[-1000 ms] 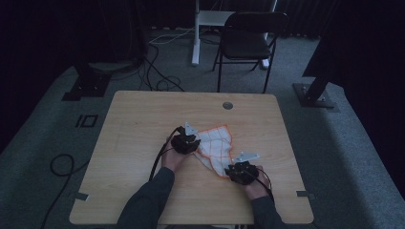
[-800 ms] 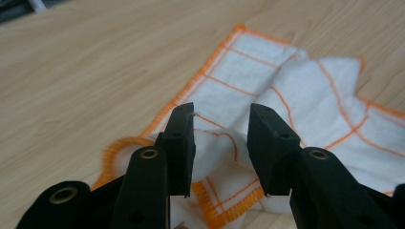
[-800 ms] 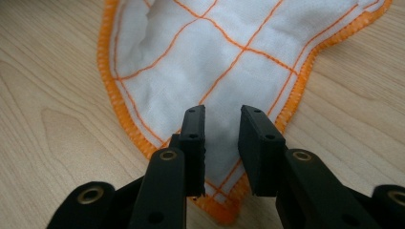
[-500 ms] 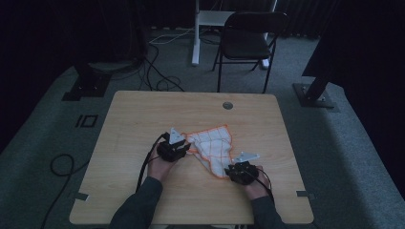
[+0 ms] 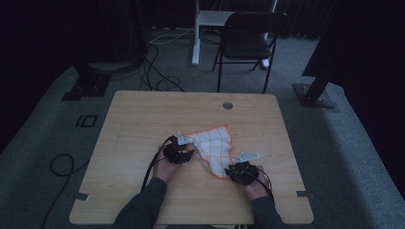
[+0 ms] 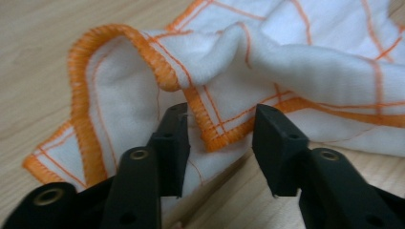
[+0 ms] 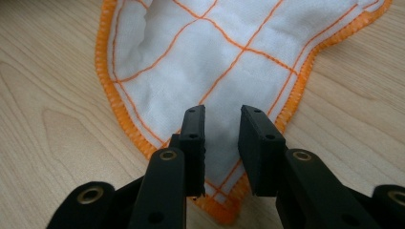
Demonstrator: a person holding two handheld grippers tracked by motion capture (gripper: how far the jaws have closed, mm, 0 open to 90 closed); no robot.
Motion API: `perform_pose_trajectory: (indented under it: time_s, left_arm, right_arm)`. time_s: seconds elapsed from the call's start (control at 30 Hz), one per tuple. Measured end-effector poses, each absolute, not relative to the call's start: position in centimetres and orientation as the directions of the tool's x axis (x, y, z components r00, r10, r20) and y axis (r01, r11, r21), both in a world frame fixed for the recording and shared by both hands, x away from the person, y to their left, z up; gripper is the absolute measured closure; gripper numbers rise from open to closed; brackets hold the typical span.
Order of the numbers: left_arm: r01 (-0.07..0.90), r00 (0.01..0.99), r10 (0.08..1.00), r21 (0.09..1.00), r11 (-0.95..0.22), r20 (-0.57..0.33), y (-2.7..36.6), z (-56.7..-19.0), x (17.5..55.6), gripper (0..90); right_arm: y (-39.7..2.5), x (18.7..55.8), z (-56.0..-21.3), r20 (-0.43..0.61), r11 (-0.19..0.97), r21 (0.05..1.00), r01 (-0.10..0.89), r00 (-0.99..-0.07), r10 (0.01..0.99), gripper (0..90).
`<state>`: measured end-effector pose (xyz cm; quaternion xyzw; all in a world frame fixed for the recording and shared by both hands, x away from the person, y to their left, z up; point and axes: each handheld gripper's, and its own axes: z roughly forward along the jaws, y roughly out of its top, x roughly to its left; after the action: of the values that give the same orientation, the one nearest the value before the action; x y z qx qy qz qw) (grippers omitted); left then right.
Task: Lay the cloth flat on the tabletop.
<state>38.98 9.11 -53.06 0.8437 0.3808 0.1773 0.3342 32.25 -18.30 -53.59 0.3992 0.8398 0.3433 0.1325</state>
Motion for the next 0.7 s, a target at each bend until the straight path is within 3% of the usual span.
perform_pose_trajectory:
  time_s: [0.07, 0.17, 0.4, 0.7]
  left_arm:
    - [0.516, 0.647, 0.760, 0.703, -0.490, 0.055, 9.1, -52.9, 38.8, 76.1]
    - [0.504, 0.659, 0.750, 0.708, -0.495, 0.056, 9.3, -52.4, 38.4, 86.5]
    - [0.495, 0.666, 0.744, 0.715, -0.494, 0.053, 10.5, -51.7, 37.0, 88.0]
    - [0.552, 0.636, 0.771, 0.691, -0.467, 0.013, 14.3, -52.5, 33.8, 87.9]
  right_arm:
    - [-18.3, 32.2, -53.6, 0.051, 0.445, 0.683, 0.580, -0.646, 0.762, 72.0]
    - [-18.3, 32.2, -53.6, 0.051, 0.445, 0.683, 0.579, -0.646, 0.762, 72.0]
    - [-18.3, 32.2, -53.6, 0.051, 0.445, 0.682, 0.580, -0.645, 0.762, 72.0]
    - [-18.3, 32.2, -53.5, 0.038, 0.451, 0.677, 0.582, -0.639, 0.768, 72.5]
